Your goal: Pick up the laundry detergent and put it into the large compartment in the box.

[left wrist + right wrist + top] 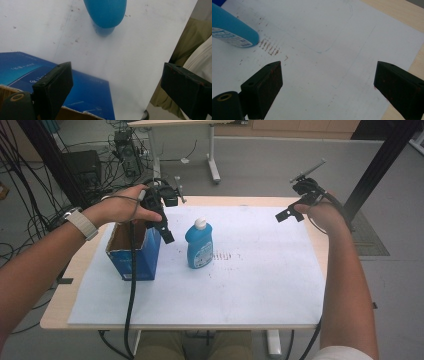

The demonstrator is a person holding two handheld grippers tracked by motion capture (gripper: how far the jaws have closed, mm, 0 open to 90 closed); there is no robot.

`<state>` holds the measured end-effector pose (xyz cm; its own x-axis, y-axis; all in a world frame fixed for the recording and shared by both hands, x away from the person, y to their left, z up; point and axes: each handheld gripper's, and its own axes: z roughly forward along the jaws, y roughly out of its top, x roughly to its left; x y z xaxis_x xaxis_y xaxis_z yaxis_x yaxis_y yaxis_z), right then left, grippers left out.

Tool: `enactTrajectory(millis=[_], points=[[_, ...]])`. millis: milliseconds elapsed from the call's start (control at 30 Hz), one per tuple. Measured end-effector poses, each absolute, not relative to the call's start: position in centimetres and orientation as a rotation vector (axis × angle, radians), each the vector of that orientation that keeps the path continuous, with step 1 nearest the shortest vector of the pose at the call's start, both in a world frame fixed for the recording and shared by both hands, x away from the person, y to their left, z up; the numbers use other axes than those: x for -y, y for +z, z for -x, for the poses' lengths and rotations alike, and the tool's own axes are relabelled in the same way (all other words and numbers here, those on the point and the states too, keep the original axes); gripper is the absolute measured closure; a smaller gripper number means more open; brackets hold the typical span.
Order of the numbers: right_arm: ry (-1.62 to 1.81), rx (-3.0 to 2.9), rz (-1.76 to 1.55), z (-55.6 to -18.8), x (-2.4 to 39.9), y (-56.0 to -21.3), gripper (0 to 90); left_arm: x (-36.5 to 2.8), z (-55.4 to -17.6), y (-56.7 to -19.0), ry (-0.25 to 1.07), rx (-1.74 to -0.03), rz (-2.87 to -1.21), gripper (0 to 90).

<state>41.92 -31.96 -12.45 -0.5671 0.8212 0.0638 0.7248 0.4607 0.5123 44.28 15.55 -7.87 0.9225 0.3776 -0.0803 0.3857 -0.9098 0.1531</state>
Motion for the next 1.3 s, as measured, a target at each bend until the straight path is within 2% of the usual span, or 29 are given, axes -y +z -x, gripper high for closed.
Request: enactTrajectory(millis=[300,567,967,1300], points=[[0.744,-2.516,-1.342,-41.9,31.9,-12.5,8.2,-14.9,-44.7,-7.7,-0.087,-0.786,-2.885,9.2],[0.745,-2.514,-1.344,-41.9,32.0,-12.5,8.2,-13.1,-44.9,-7.5,-0.069,-0.892,-2.898,8.4],[0.745,-2.515,-1.344,-42.0,32.0,-12.6,8.2,-11.1,-45.4,-7.5,-0.06,-0.985,-2.879,8.5],[0.752,-2.513,-1.345,-41.8,32.2,-12.7,8.2,-9.1,-45.7,-7.6,-0.037,-0.968,-2.901,8.6]])
